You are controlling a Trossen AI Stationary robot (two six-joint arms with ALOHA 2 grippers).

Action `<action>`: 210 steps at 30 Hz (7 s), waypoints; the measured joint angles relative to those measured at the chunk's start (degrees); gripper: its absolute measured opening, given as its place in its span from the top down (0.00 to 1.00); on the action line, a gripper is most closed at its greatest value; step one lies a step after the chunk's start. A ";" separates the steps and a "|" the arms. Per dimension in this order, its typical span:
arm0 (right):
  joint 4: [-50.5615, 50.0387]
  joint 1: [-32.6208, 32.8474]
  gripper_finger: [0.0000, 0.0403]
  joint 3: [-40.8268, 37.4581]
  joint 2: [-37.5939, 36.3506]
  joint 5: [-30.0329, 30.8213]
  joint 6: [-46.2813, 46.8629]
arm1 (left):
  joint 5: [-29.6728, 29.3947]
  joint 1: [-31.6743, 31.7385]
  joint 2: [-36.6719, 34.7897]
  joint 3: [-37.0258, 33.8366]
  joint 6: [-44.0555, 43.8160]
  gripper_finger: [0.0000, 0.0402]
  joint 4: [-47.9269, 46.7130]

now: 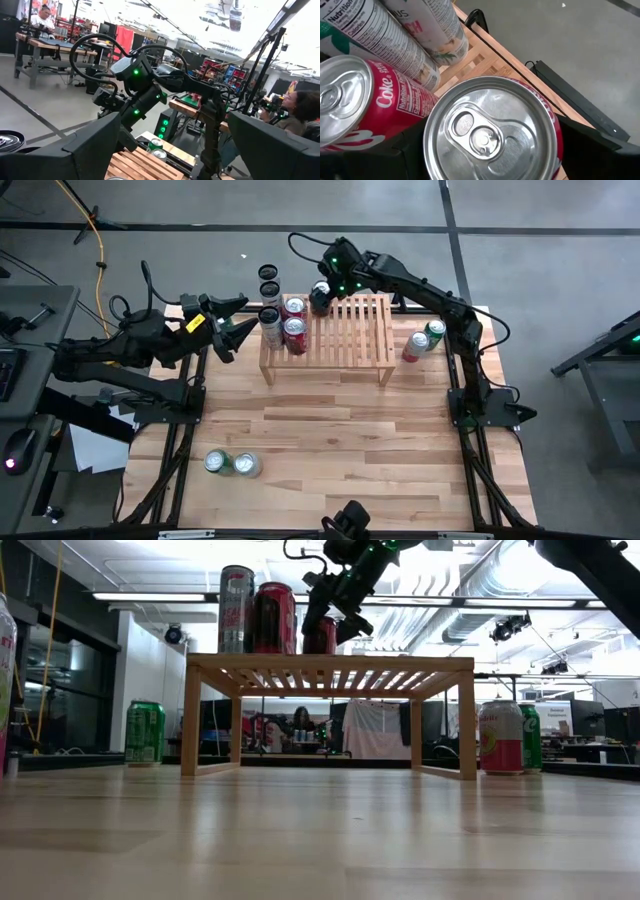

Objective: Place canned beverage on shelf
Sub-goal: Put the red-white soda can on the shelf aligned with the other red-white soda cans

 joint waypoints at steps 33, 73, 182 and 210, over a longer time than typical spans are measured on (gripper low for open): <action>2.22 -0.26 0.03 0.63 -0.27 -0.16 -1.45 | 0.96 0.02 0.00 0.00 0.04 0.10 0.02; 41.14 1.98 0.03 -55.36 -40.44 -4.06 -3.58 | 1.70 0.04 -0.02 -0.02 2.05 0.10 -0.15; 53.44 -5.78 0.30 -27.70 -6.03 -21.09 -15.83 | 28.06 25.55 5.70 5.40 -1.55 0.10 3.52; 54.25 -5.01 0.21 -27.19 -3.32 -26.62 -13.33 | 28.06 25.55 5.70 5.40 -1.51 0.10 3.54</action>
